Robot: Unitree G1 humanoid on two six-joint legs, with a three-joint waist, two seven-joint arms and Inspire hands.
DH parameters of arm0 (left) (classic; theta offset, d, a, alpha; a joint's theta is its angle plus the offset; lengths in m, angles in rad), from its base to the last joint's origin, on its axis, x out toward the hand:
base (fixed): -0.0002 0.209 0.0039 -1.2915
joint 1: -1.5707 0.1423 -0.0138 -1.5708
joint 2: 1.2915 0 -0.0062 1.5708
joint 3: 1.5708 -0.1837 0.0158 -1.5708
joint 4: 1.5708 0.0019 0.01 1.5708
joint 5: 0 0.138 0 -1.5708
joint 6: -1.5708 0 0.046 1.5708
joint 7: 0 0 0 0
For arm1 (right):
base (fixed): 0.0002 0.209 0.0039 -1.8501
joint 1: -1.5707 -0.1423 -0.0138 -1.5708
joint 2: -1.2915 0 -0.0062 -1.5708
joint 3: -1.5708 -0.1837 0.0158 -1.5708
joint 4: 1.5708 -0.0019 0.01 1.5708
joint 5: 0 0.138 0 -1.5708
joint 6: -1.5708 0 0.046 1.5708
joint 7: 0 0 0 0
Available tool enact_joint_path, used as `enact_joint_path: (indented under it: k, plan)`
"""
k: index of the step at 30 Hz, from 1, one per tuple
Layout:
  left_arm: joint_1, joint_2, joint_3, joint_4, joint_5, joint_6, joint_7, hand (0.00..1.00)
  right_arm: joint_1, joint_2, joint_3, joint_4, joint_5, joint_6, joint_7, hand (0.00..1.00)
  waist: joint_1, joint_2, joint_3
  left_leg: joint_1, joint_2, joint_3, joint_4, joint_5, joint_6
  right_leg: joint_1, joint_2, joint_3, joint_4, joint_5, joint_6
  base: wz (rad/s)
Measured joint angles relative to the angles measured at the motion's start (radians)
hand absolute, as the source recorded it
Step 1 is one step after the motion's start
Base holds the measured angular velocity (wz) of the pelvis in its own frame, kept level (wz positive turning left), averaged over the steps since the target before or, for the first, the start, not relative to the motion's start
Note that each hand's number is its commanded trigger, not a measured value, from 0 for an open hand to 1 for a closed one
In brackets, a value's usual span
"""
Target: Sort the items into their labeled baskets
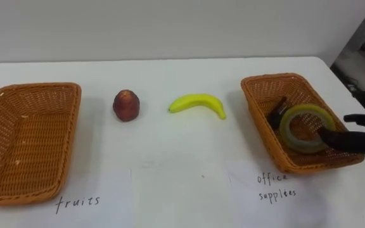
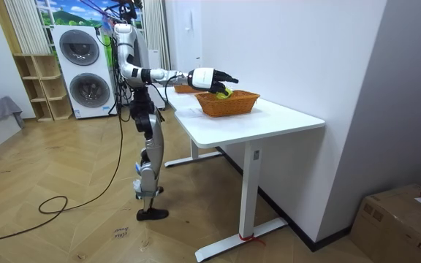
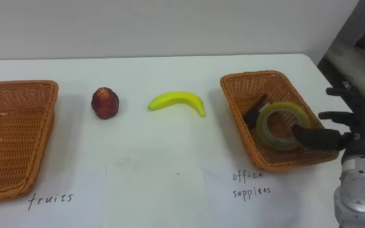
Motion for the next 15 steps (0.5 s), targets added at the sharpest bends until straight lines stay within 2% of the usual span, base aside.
enact_joint_path:
  k: [15]
  plan:
    - [0.002,0.0,0.0,-0.004,0.0,0.0,0.0,0.0,0.0,0.0,0.0,0.0,0.0,0.0,0.001,0.0,0.006,0.001,0.0003,-0.001,0.0,-0.001,0.0,0.0,0.0,0.0,0.0,-0.002,0.0,0.0,0.0,0.0]
